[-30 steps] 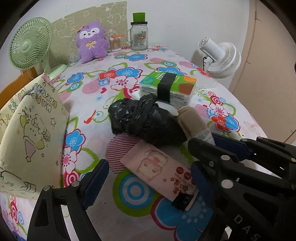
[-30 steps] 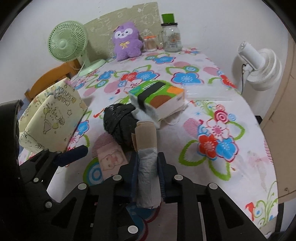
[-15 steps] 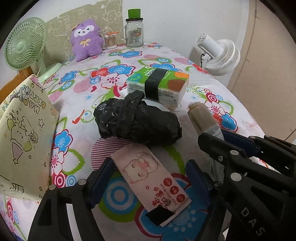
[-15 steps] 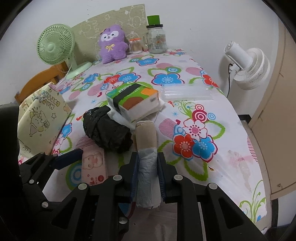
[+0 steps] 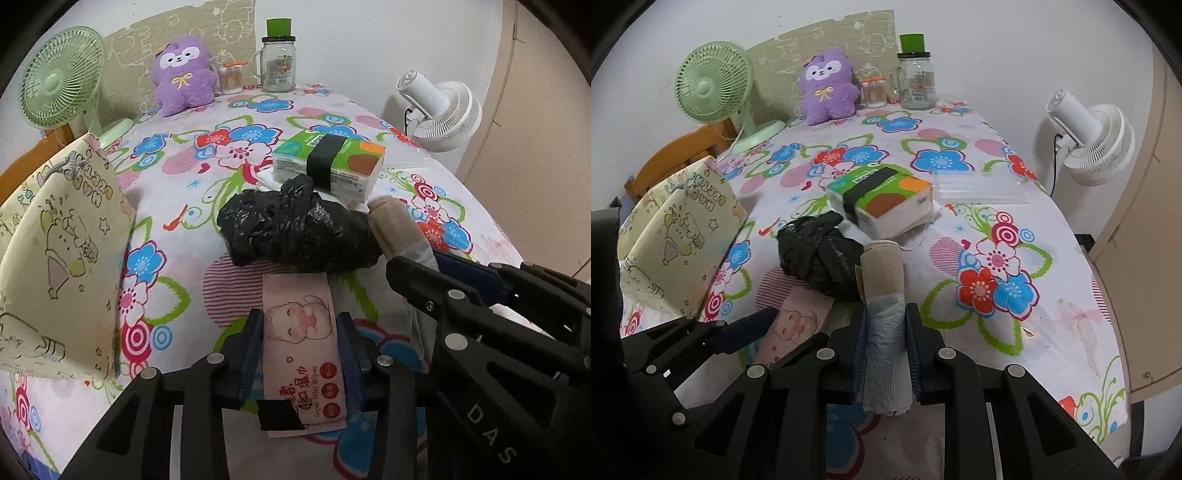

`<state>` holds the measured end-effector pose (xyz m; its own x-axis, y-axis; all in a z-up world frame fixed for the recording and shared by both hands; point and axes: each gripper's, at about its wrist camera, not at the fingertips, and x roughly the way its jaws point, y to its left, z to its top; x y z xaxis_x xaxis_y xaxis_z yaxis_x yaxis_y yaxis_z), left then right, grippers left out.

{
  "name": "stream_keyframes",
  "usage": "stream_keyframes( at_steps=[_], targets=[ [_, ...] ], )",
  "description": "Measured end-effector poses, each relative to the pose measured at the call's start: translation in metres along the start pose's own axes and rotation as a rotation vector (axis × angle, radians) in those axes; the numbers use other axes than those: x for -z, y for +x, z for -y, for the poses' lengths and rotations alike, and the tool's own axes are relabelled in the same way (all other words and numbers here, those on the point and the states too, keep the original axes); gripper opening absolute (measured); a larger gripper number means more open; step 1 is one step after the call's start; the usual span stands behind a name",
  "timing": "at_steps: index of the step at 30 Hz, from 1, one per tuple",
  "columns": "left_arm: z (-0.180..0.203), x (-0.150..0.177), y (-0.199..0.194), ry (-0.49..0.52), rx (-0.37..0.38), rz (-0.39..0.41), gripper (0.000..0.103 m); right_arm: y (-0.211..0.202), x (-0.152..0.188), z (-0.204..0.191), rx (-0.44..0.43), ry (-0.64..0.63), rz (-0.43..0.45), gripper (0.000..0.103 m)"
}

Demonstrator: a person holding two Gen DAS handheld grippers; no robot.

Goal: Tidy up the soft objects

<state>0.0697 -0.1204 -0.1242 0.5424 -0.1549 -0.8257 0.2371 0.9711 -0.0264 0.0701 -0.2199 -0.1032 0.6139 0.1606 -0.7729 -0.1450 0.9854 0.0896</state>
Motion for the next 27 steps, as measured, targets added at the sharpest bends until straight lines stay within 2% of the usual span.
stream_keyframes(
  at_steps=[5, 27],
  targets=[
    [-0.005, 0.004, -0.005, -0.003, -0.009, -0.003, 0.04, -0.005, 0.001, -0.01, -0.002, -0.014, 0.007, 0.023],
    [-0.018, 0.001, -0.056, -0.012, -0.042, 0.118, 0.04, -0.049, -0.004, -0.036, 0.02, -0.034, 0.11, 0.023]
  ],
)
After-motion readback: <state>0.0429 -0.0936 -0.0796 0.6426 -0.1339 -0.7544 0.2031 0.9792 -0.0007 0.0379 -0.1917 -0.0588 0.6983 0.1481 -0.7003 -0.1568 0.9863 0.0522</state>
